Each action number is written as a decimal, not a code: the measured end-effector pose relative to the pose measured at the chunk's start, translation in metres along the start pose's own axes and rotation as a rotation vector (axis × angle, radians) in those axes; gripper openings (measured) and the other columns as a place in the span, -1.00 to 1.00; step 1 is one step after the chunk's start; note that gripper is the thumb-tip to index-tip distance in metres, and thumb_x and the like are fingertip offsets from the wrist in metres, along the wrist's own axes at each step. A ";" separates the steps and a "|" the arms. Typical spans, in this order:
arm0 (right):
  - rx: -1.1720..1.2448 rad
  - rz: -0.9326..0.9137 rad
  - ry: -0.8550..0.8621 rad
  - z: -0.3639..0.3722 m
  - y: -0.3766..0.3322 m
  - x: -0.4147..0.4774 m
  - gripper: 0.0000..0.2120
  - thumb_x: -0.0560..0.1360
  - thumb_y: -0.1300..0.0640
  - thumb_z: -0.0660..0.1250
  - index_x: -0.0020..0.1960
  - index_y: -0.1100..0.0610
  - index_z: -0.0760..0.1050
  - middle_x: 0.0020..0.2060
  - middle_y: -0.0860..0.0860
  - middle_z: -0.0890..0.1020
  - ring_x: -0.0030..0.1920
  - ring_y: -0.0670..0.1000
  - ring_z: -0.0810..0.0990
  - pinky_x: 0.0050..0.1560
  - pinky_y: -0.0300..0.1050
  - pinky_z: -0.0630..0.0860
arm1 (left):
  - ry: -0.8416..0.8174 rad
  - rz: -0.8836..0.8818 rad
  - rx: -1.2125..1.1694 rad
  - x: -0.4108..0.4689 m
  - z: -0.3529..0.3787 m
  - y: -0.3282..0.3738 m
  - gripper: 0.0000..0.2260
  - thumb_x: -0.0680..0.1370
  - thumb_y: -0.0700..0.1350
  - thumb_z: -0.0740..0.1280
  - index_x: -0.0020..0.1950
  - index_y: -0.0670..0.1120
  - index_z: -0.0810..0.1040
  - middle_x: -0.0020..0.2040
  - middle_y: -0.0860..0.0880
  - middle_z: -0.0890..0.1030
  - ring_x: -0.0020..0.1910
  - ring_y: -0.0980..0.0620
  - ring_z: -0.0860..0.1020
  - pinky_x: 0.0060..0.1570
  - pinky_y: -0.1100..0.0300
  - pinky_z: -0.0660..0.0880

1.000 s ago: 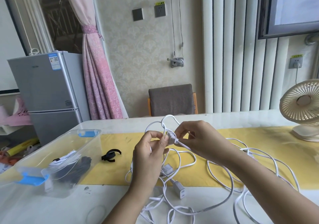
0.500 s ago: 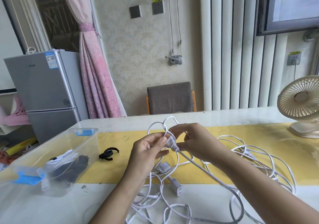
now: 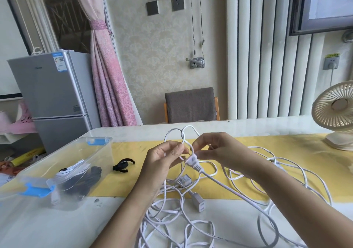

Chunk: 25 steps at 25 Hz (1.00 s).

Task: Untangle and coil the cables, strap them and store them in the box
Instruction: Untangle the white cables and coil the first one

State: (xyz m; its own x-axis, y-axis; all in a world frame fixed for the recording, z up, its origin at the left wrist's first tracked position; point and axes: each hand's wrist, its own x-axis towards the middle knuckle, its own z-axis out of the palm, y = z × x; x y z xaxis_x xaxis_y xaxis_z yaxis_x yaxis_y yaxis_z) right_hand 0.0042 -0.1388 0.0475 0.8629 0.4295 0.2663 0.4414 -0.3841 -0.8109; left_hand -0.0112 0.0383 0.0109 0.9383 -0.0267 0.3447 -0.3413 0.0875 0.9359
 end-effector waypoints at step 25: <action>-0.841 0.535 -0.048 -0.080 -0.024 -0.026 -0.74 0.40 -0.17 0.39 -0.24 0.01 0.68 -0.26 -0.11 0.67 -0.12 -0.06 0.59 0.04 -0.14 0.44 | 0.052 0.003 0.066 -0.005 0.000 0.027 -0.71 0.63 -0.14 0.14 -0.29 -0.14 0.40 -0.25 -0.05 0.62 -0.58 0.16 0.17 -0.61 0.39 0.09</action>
State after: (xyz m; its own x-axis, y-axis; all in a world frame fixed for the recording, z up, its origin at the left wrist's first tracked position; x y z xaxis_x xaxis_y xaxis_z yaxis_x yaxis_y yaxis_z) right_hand -0.0094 -0.2066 0.1016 0.9965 0.0563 -0.0625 0.0442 -0.9826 -0.1804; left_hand -0.0248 0.0412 0.0345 0.9381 0.0257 0.3453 -0.3458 0.0217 0.9380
